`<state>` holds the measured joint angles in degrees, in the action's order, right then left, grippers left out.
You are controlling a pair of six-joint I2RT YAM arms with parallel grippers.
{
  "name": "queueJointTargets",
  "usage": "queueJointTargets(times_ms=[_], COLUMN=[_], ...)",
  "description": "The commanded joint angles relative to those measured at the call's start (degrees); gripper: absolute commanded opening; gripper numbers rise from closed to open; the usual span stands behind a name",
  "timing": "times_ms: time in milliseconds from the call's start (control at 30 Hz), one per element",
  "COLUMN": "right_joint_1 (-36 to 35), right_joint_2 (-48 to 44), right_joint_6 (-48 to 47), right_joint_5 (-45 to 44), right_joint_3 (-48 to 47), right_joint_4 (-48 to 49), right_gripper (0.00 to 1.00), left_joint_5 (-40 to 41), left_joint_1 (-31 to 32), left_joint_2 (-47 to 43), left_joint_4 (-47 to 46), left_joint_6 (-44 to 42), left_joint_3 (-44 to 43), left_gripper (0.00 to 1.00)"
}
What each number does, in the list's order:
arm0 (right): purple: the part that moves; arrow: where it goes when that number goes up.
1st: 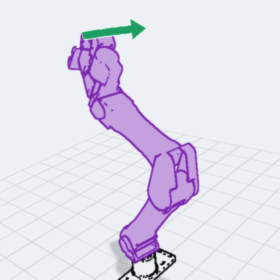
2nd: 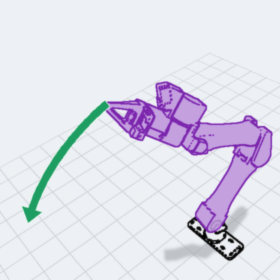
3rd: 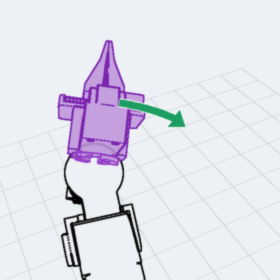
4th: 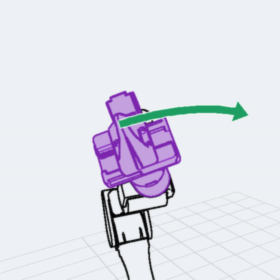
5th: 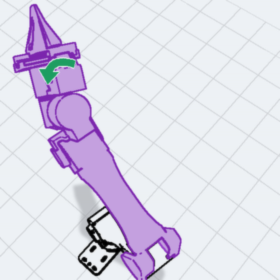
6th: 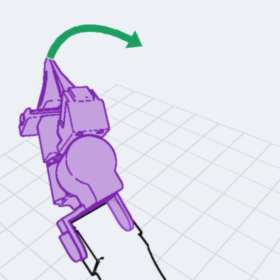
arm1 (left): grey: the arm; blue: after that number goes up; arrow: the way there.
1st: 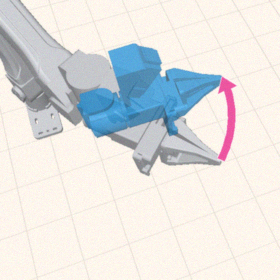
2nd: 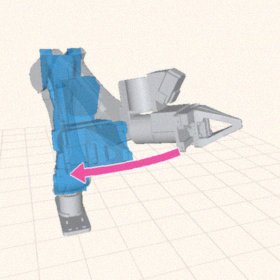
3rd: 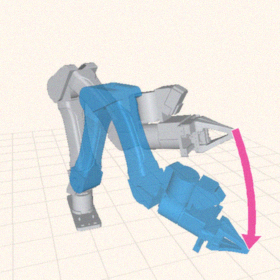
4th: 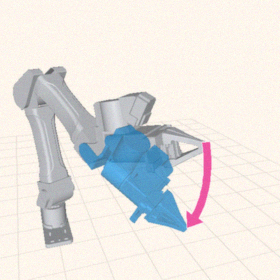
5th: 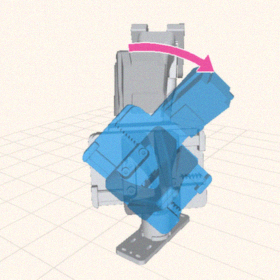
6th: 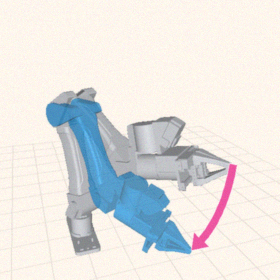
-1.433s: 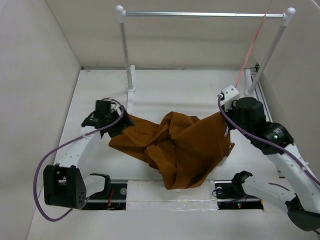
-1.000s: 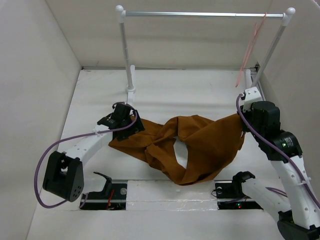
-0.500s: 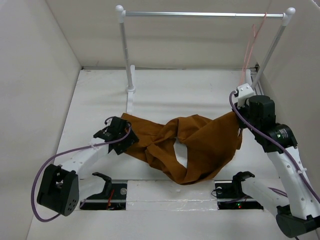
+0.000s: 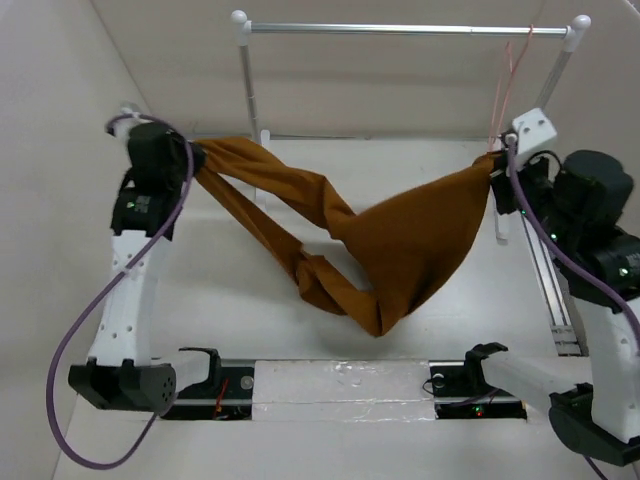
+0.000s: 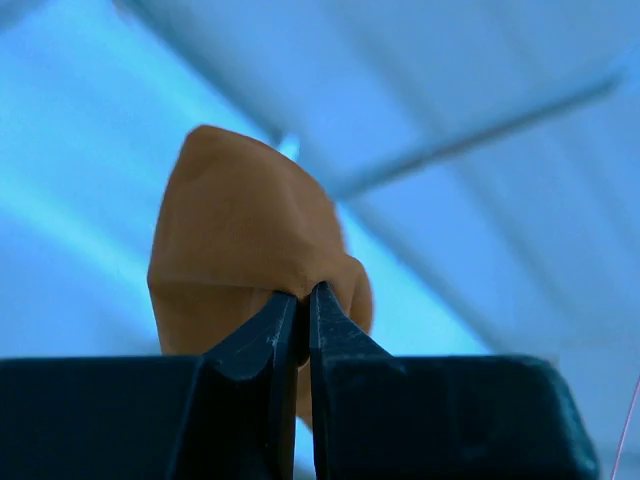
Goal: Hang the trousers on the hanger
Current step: Fold the trousers
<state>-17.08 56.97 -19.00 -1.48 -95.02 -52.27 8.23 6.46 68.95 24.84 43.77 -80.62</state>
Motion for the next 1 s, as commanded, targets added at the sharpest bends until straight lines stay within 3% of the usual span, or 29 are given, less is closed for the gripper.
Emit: queueJointTargets(times_ms=[0, 100, 267, 367, 467, 500, 600, 700, 767, 800, 833, 867, 933, 967], right_joint_1=[-1.38, -1.38, -3.13, -3.13, -4.72, -5.32, -5.86, -5.86, -5.33, -5.33, -5.33, -4.72, -4.72, -4.72], right_joint_2=[-2.12, -6.59, -20.55, -24.61, -23.49, -20.96, -17.34, -13.57, -8.30, -6.45, -3.56, -0.75, 0.25, 1.81], right_joint_6=[-0.24, 0.45, 7.04, 10.30, 10.39, 7.61, 3.89, 2.93, 2.57, 3.61, 4.41, 7.29, 8.36, 8.72], right_joint_5=[3.67, 7.62, 11.49, 12.97, 15.52, 16.67, 16.52, 11.59, 11.67, 11.76, 12.02, 14.02, 13.96, 12.82], right_joint_3=[-8.94, -2.92, 32.96, 41.91, 42.90, 43.08, 39.33, 33.26, 28.94, 29.10, 32.24, 36.53, 41.30, 43.50], right_joint_4=[2.88, -0.19, -11.33, -15.22, -17.33, -18.03, -20.76, -16.47, -10.61, -7.61, -3.58, 10.12, 15.88, 26.93], right_gripper=[0.00, 0.00, 0.00, 0.00, 0.37, 0.58, 0.74, 0.80, 0.77, 0.67, 0.50, 0.10, 0.07, 0.07], left_joint_5=[3.54, 4.86, 4.52, 4.43, 3.28, 4.07, 6.79, 7.15, 7.94, 8.03, 8.03, 7.60, 6.90, 6.02], left_joint_1=[-4.25, -5.67, -5.67, -5.67, -5.67, -5.67, -5.67, -6.20, -6.20, -6.20, -6.20, -6.20, -6.20, -6.20], left_joint_2=[-2.59, -1.45, 2.32, 5.49, 4.27, 3.22, -1.96, -5.66, -7.77, -8.38, -9.35, -9.97, -10.50, -10.59], left_joint_4=[3.11, 4.60, 3.90, 4.60, 4.96, 4.61, 4.08, 5.13, 6.09, 6.01, 6.01, 6.36, 6.36, 6.01], left_joint_6=[-5.00, -6.32, -8.52, -8.09, -6.86, -6.68, -5.80, -5.27, -5.53, -5.71, -5.97, -6.32, -6.50, -6.68], left_joint_3=[-7.78, -11.05, -6.75, -4.29, 1.23, 3.26, 11.08, 15.92, 18.03, 18.65, 20.05, 20.67, 21.38, 21.82], left_gripper=[0.00, 0.00, 0.00, 0.00, 0.00, 0.00, 0.00, 0.00, 0.00, 0.00, 0.00, 0.00, 0.00, 0.00])
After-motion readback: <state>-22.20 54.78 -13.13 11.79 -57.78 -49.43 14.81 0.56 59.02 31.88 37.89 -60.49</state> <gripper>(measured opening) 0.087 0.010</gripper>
